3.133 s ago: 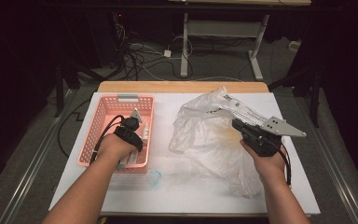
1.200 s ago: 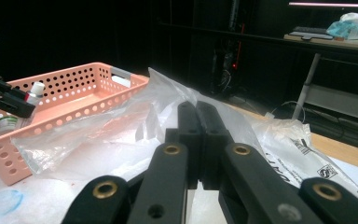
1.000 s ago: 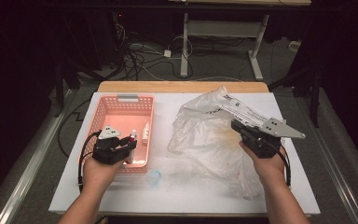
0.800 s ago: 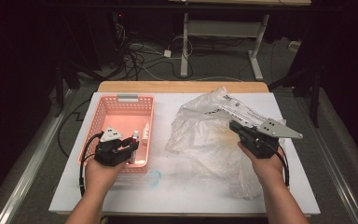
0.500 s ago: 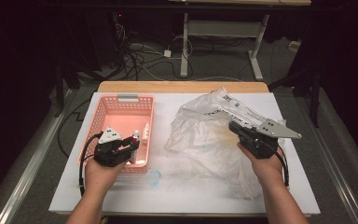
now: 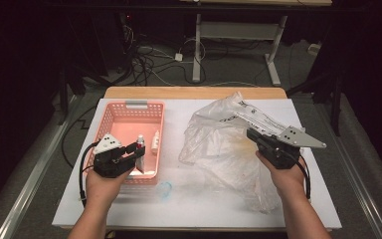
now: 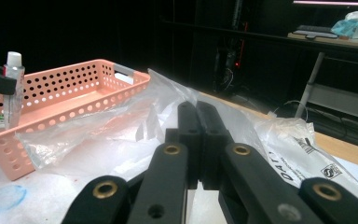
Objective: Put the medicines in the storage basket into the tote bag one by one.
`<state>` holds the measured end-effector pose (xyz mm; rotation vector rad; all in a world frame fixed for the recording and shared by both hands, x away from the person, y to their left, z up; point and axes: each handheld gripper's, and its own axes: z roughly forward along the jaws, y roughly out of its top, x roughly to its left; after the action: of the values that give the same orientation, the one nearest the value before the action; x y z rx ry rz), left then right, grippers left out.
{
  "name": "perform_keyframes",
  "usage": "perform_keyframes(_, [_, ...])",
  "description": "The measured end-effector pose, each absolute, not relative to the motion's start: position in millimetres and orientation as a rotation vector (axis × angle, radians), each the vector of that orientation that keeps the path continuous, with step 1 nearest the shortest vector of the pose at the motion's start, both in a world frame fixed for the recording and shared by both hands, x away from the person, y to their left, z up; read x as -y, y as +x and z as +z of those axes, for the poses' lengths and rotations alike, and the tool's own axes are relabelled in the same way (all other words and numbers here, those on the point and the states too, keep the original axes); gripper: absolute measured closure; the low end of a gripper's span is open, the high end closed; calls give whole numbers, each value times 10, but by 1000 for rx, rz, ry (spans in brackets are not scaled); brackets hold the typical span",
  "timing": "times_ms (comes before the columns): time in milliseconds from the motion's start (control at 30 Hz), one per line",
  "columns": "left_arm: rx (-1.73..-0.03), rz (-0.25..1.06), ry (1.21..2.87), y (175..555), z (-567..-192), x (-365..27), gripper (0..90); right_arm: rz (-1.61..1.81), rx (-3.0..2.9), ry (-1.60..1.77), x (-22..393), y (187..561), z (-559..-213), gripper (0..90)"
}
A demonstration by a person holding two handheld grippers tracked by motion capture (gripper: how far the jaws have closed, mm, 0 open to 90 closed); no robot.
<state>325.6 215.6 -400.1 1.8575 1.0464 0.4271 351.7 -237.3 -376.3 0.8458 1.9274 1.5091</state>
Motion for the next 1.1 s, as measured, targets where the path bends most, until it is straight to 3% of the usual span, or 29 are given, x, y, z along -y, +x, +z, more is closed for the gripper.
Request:
perform_keyframes(667, [-904,392,1773,3060,-3650,-1995,661,1512,-1930,845,2363,3518,-3760,900])
perform_keyframes(1100, [-838,319,1798,3004,-3679,-1735,660,1514,-1931,832,2348,3513,-3752,900])
